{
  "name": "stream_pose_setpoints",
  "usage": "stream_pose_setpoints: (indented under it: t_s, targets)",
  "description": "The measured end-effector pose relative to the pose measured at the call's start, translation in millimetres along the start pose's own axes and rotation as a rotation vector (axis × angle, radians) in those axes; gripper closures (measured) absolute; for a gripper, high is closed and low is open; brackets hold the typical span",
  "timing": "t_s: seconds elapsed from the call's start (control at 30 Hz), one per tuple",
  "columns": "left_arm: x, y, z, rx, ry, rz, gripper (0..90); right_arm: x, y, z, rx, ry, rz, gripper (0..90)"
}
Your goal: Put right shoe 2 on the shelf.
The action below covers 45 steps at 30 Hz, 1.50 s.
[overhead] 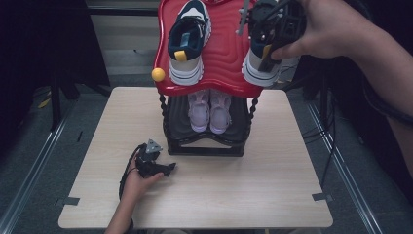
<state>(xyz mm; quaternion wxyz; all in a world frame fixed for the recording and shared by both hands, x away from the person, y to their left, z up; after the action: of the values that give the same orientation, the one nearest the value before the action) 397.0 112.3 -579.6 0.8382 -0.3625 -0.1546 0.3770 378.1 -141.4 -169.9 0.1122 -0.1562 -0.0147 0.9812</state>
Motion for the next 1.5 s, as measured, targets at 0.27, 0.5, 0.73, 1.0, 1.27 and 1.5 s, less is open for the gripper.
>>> stream_pose_setpoints:
  t_s: [0.27, 0.5, 0.73, 1.0, 1.27, 1.5]
  targets:
    - [-0.1, 0.0, 0.0, 0.000, 0.000, -0.001, 12.1, -8.3, -24.1, -7.4, -0.001, 0.007, 0.043, 72.3]
    - [0.5, 0.1, 0.5, 0.000, -0.006, -0.008, 12.6, -16.1, -40.2, -17.2, 0.007, 0.012, 0.092, 72.2]
    - [0.3, 0.4, 0.6, 0.003, -0.003, -0.009, 12.6, -23.4, -51.7, -31.6, 0.012, 0.005, 0.141, 72.0]
    - [0.8, 0.5, 0.8, 0.005, -0.003, -0.015, 12.6, -30.3, -58.7, -44.1, 0.014, 0.003, 0.166, 71.6]
    - [0.8, 0.4, 0.8, 0.004, -0.003, -0.014, 12.6, -33.7, -63.7, -46.1, 0.004, -0.002, 0.166, 71.3]
    - [0.9, 0.4, 0.7, 0.004, -0.006, -0.014, 12.6, -30.1, -68.5, -47.3, -0.007, -0.005, 0.157, 71.3]
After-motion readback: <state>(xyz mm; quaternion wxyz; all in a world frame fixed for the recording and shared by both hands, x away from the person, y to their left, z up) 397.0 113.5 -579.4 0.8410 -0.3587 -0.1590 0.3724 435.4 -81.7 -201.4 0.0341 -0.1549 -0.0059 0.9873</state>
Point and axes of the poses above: each handheld gripper's, and its own axes: z roughly backward along the jaws, y roughly out of its underside, x roughly to its left, the point moved 10 cm from there along -z, roughly forward along the jaws, and after that the axes turned 1 degree about -y, right-handed, at the moved point
